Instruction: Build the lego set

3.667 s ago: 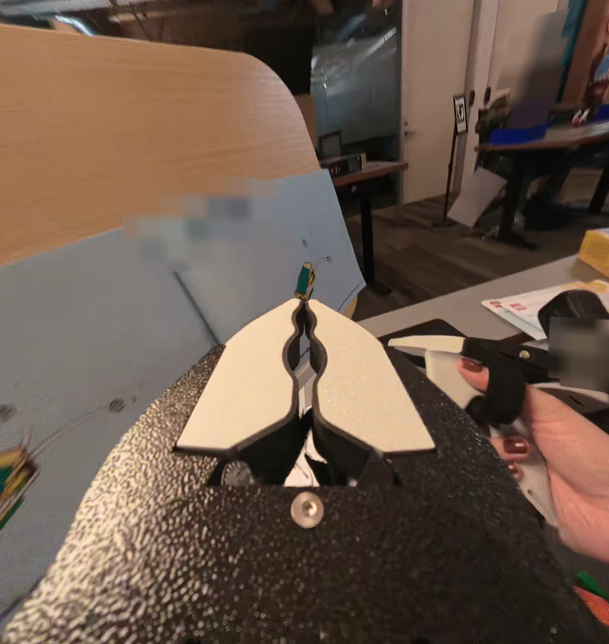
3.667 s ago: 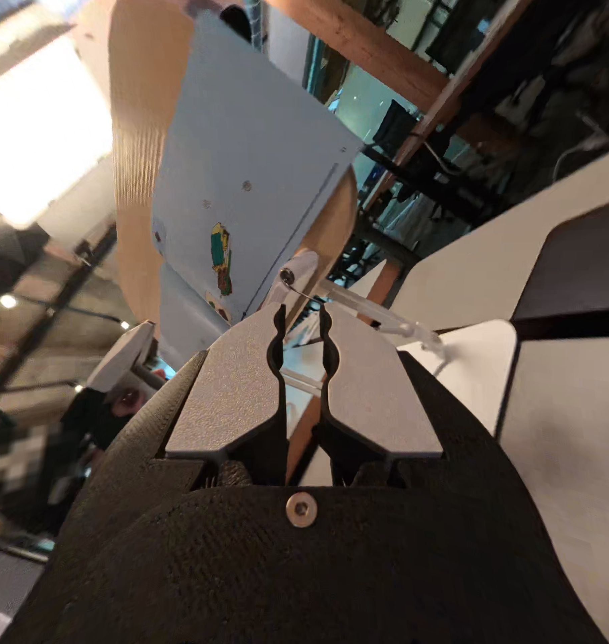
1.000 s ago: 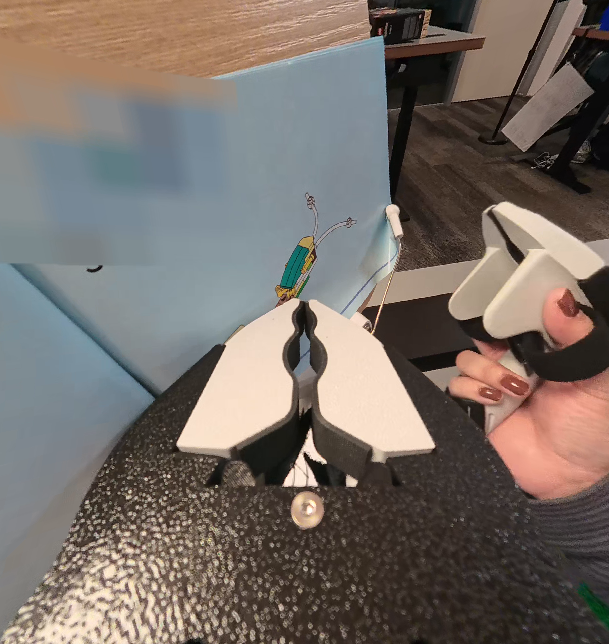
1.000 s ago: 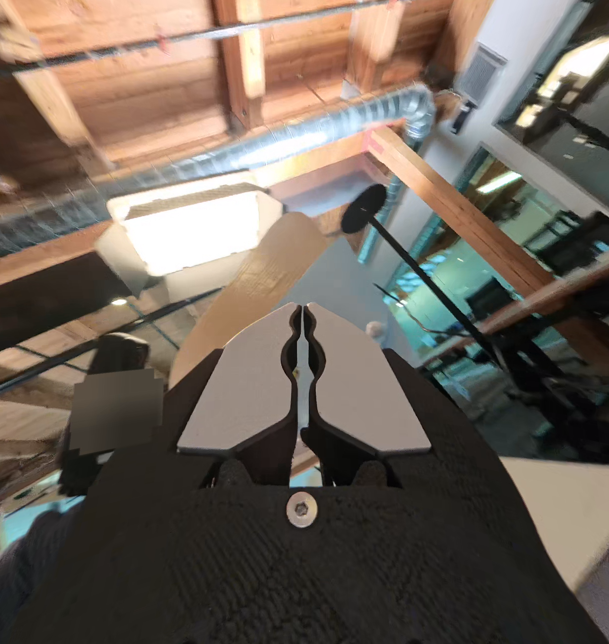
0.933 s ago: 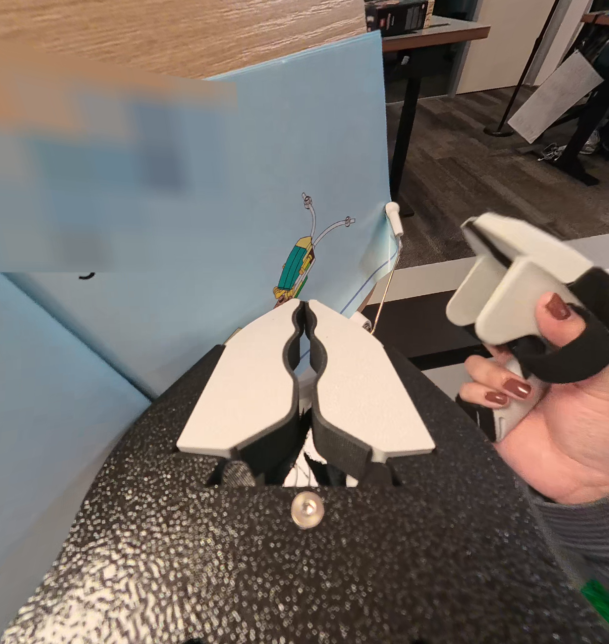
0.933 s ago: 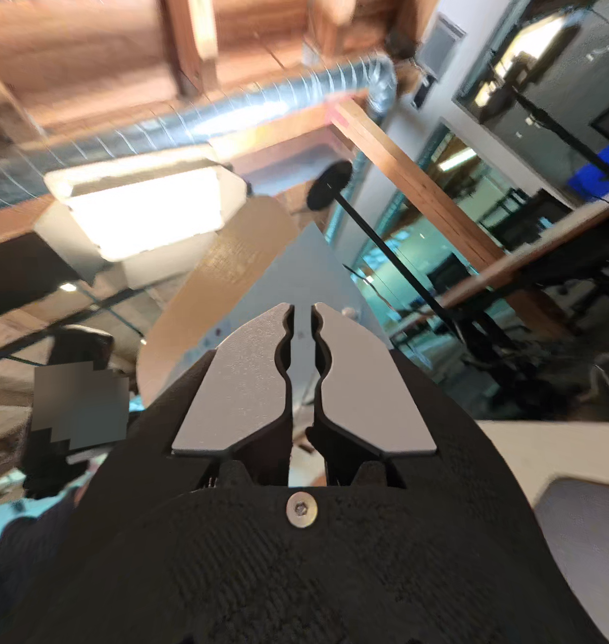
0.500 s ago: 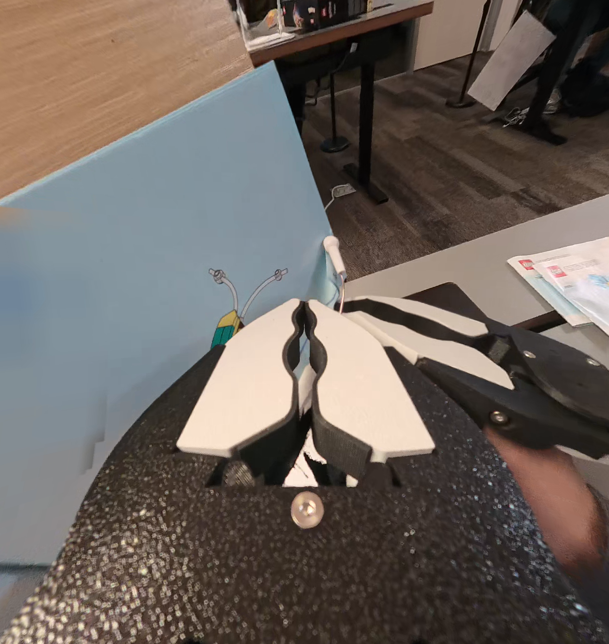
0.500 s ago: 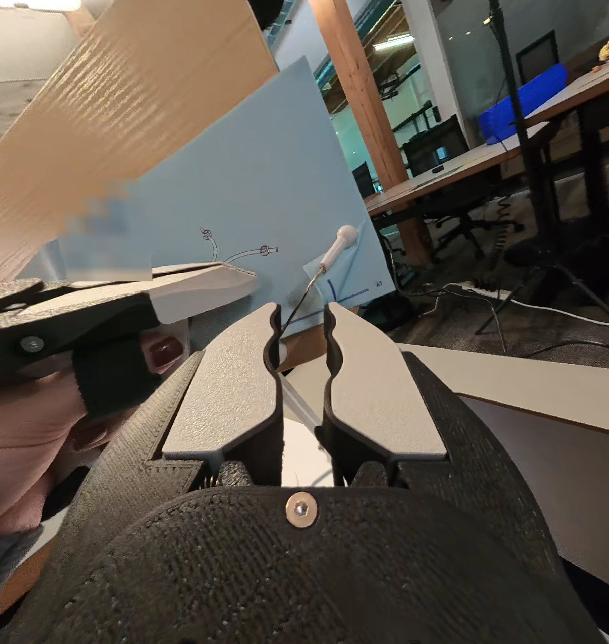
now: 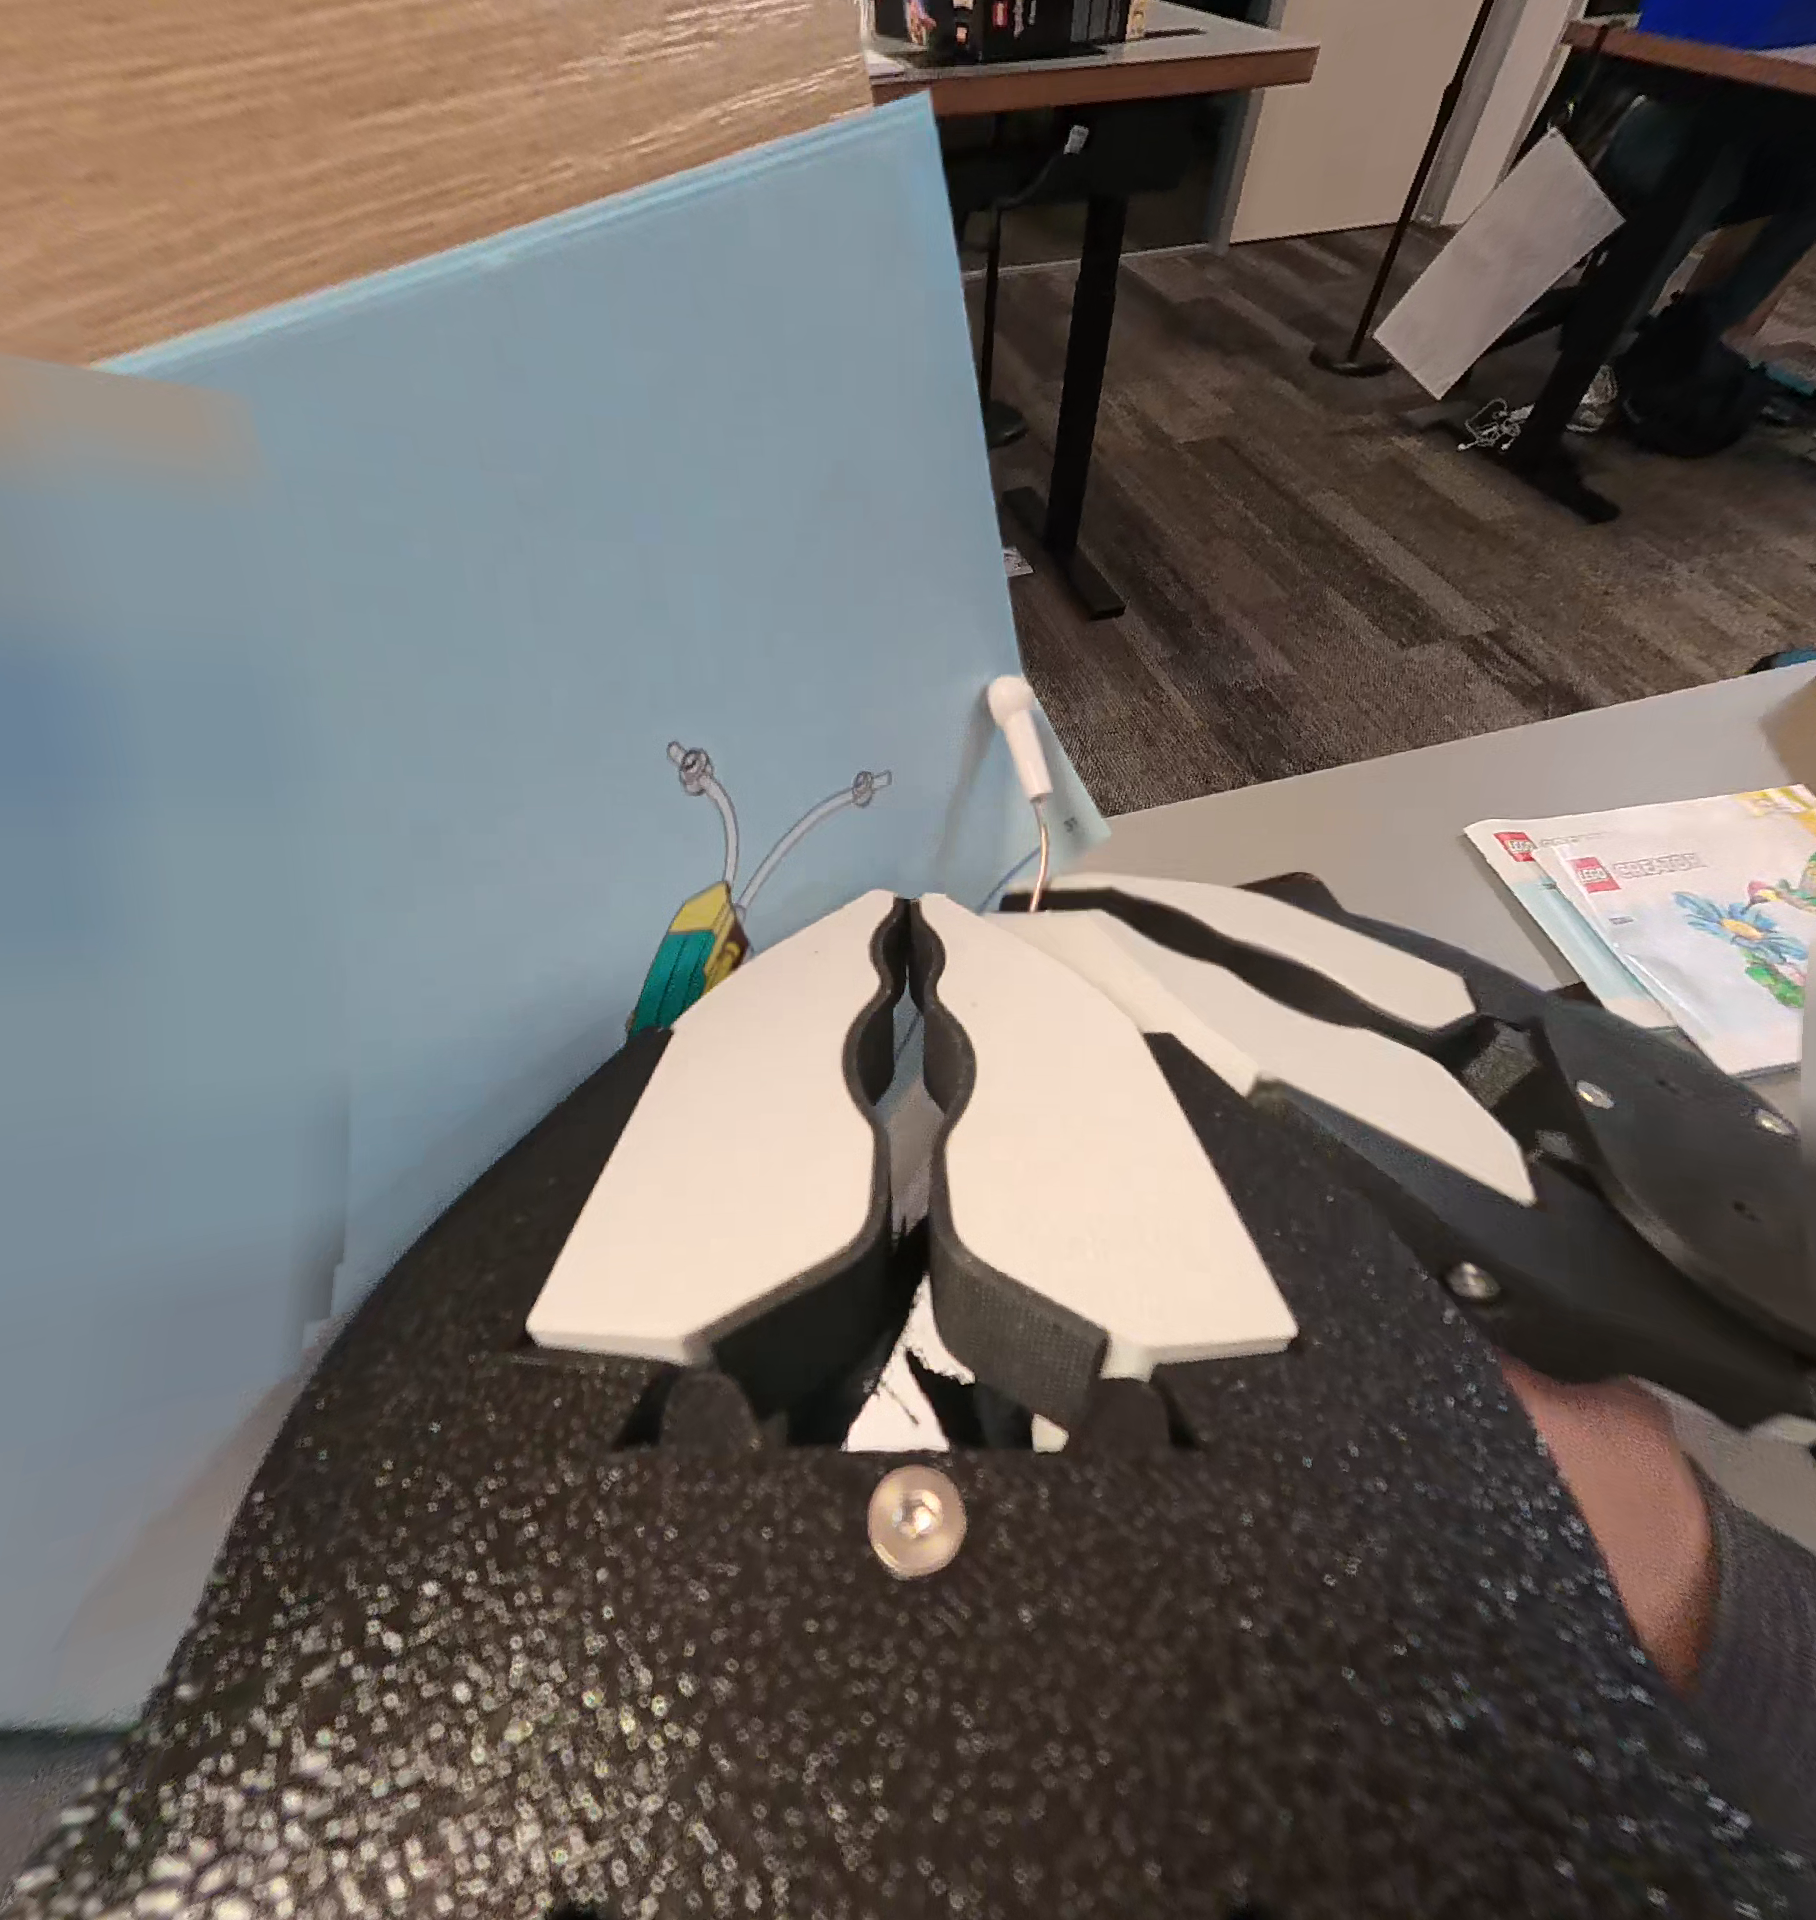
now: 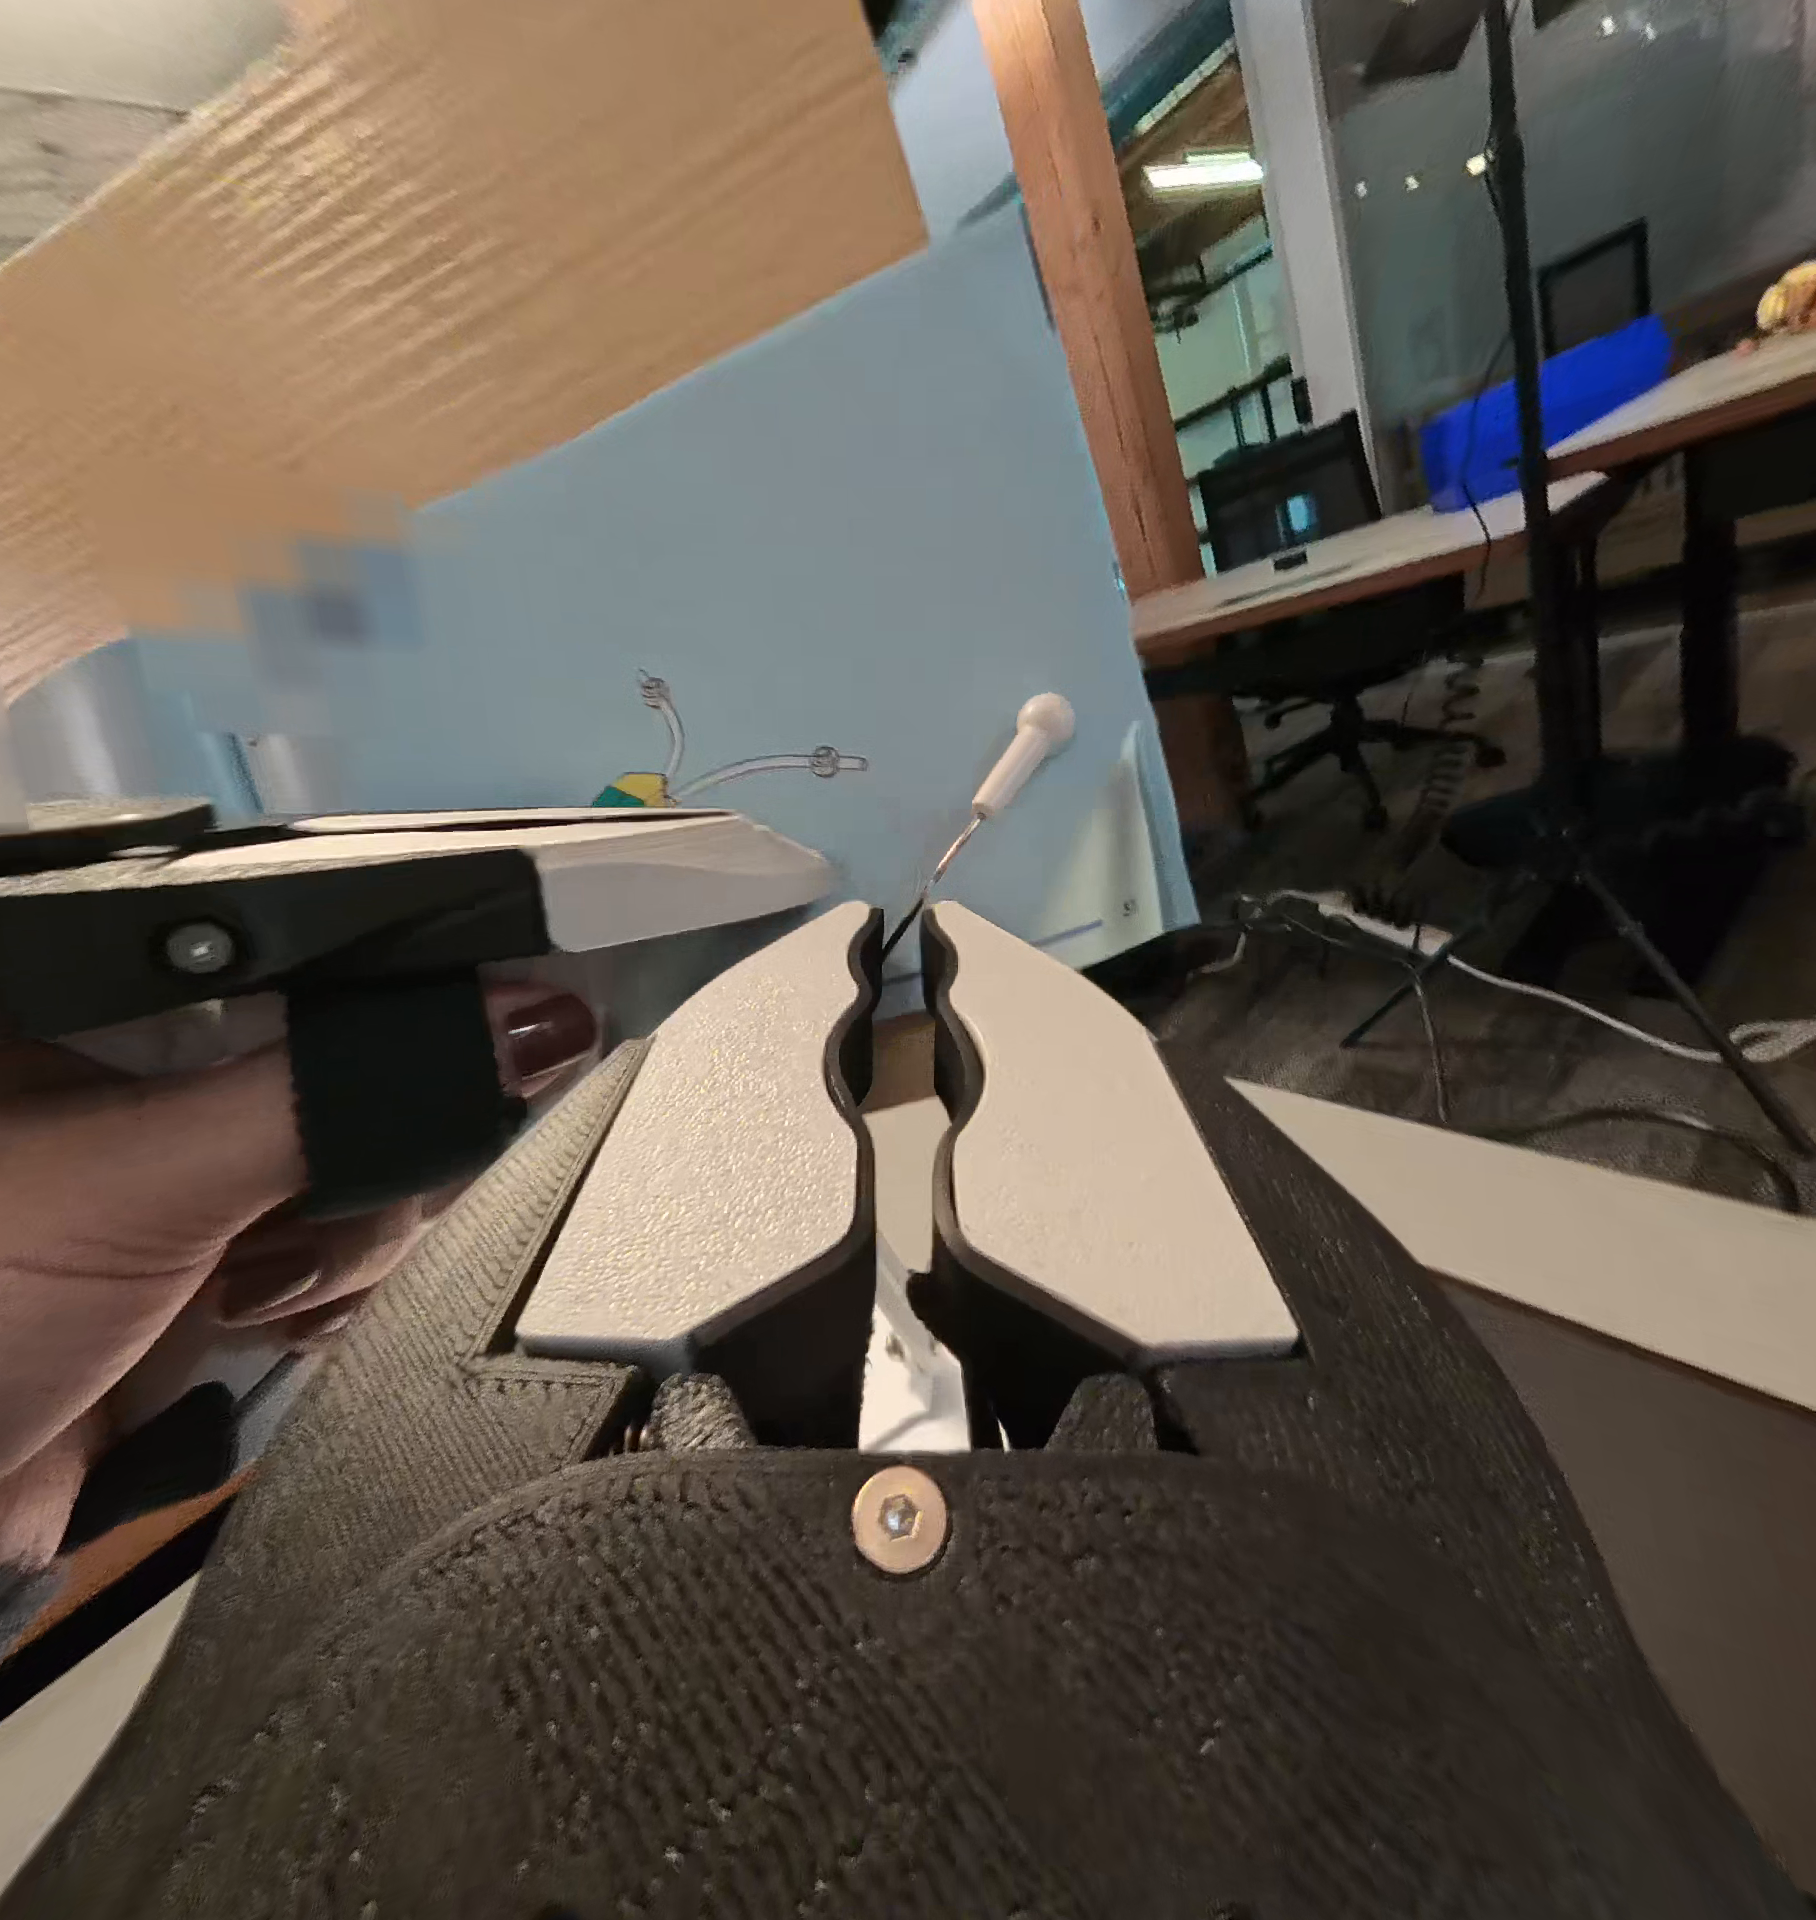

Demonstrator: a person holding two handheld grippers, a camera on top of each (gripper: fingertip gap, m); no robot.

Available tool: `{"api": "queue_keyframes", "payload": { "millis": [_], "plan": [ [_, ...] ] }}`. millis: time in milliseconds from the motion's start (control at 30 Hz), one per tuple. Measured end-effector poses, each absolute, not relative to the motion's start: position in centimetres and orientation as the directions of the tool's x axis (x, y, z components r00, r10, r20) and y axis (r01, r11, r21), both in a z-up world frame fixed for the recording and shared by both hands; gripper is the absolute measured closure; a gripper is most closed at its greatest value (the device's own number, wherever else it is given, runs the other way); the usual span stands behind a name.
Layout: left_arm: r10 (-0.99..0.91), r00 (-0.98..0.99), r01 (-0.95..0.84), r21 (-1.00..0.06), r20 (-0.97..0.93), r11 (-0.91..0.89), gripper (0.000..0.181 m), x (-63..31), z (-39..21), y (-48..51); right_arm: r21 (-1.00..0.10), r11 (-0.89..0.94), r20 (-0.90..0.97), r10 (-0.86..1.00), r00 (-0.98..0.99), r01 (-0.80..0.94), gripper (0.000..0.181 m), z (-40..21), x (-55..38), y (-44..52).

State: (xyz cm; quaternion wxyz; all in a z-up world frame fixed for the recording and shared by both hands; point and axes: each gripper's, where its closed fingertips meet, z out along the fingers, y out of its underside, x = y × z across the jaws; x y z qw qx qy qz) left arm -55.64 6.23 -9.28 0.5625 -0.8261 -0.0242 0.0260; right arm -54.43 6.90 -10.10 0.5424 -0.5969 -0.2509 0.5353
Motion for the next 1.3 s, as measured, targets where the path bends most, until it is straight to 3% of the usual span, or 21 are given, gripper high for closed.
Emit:
{"api": "queue_keyframes", "payload": {
  "millis": [33,133,333,400,567,767,900,1000,1133,1300],
  "plan": [
    [0.066,0.998,0.015,-0.932,-0.009,-0.363,0.181,-55.4,-9.2,5.9,-0.918,-0.299,-0.375,0.867,0.328,-0.260,0.172,-10.4,-54.3,7.2],
    [0.038,0.999,0.031,-0.942,0.020,-0.333,0.181,-54.2,-8.3,4.3,-0.908,-0.351,-0.416,0.820,0.392,-0.230,0.161,-11.1,-53.4,8.0],
    [0.000,1.000,0.023,-0.983,0.023,-0.182,0.181,-50.8,-3.0,-3.6,-0.883,-0.390,-0.467,0.783,0.412,-0.260,0.165,-9.6,-48.6,7.6],
    [0.015,0.999,-0.031,-0.994,-0.032,-0.103,0.181,-49.7,-0.9,-8.4,-0.917,-0.301,-0.386,0.834,0.395,-0.260,0.164,-7.0,-45.5,5.8],
    [0.272,0.943,-0.217,-0.974,-0.194,0.059,0.181,-50.0,1.2,-23.4,-0.986,-0.046,-0.096,0.942,0.322,-0.159,0.162,-2.8,-35.9,-1.7],
    [0.410,0.901,-0.177,-0.983,-0.145,0.040,0.181,-49.6,-5.3,-34.4,-0.988,-0.037,-0.070,0.973,0.218,-0.152,0.157,-3.6,-24.6,-11.2],
    [0.411,0.888,-0.207,-0.977,-0.205,-0.041,0.181,-48.6,-9.7,-37.1,-0.985,0.101,0.050,0.942,0.333,-0.139,0.158,-7.4,-19.6,-14.7],
    [0.383,0.896,-0.210,-0.975,-0.223,-0.076,0.181,-48.5,-11.6,-38.1,-0.984,0.158,0.110,0.910,0.401,-0.089,0.157,-11.2,-17.8,-15.7],
    [0.337,0.934,-0.107,-0.993,-0.120,-0.057,0.181,-47.9,-14.3,-38.2,-0.992,0.095,0.048,0.898,0.438,-0.086,0.158,-15.0,-17.3,-16.0],
    [0.296,0.951,-0.052,-0.992,-0.084,-0.116,0.181,-47.7,-17.2,-38.3,-0.993,0.109,0.077,0.902,0.425,-0.053,0.158,-16.0,-17.8,-16.3]
  ]
}}
